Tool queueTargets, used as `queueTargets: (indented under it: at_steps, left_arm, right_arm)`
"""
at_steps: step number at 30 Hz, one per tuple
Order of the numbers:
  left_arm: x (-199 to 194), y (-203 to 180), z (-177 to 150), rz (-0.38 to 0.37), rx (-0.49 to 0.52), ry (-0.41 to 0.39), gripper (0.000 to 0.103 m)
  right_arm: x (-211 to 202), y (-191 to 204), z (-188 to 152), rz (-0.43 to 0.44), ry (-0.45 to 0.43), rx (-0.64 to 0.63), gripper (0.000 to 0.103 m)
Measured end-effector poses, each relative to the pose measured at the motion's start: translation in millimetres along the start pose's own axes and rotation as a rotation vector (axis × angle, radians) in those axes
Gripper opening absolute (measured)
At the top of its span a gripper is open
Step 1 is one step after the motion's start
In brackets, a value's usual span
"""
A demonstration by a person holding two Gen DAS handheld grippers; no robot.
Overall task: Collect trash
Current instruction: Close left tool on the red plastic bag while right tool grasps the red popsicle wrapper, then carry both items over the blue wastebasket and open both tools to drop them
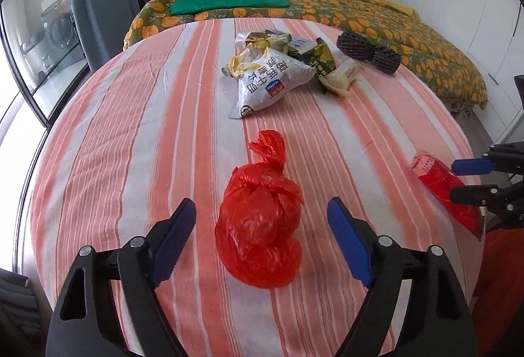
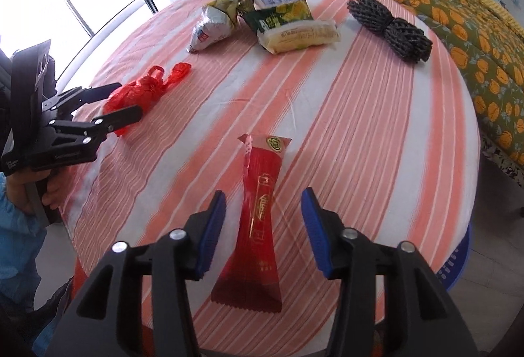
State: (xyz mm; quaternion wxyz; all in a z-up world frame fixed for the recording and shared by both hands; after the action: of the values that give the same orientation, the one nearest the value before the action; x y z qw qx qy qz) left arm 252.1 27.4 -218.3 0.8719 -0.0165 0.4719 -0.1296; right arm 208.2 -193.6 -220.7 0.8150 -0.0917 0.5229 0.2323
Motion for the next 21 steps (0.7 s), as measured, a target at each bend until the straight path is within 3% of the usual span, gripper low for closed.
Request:
queueTargets:
  at_steps: [2, 5, 7, 14, 21]
  left_arm:
    - [9, 4, 4, 0.012, -0.008, 0.015, 0.075]
    - [15, 8, 6, 0.003, -0.027, 0.023, 0.063]
    - [15, 10, 6, -0.017, -0.039, 0.024, 0.044]
    - [-6, 0, 1, -0.060, -0.061, -0.024, 0.042]
    - [-27, -52, -11, -0.136, -0.049, -0.021, 0.041]
  right_arm:
    - [6, -2, 1, 0.001, 0.016, 0.011, 0.017]
    - [7, 0, 1, 0.009, 0.013, 0.017, 0.012]
    - [4, 2, -1, 0.014, 0.003, 0.016, 0.011]
    - [-21, 2, -6, 0.062, -0.100, 0.066, 0.011]
    - [-24, -22, -22, 0.107, -0.148, 0.181, 0.011]
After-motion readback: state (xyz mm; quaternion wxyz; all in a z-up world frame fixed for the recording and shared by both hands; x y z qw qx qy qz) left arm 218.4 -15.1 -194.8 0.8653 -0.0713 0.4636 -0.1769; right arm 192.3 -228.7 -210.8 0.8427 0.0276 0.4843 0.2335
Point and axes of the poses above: each gripper's, at about its wrist camera, not at the fingertips, and x roughly the way its jaws point, y to its left, z to its top, the point moved 5 cm from there along x, roughly the way its jaws point, and after that the axes turned 12 degrees about -x, right-handed, at the moved point
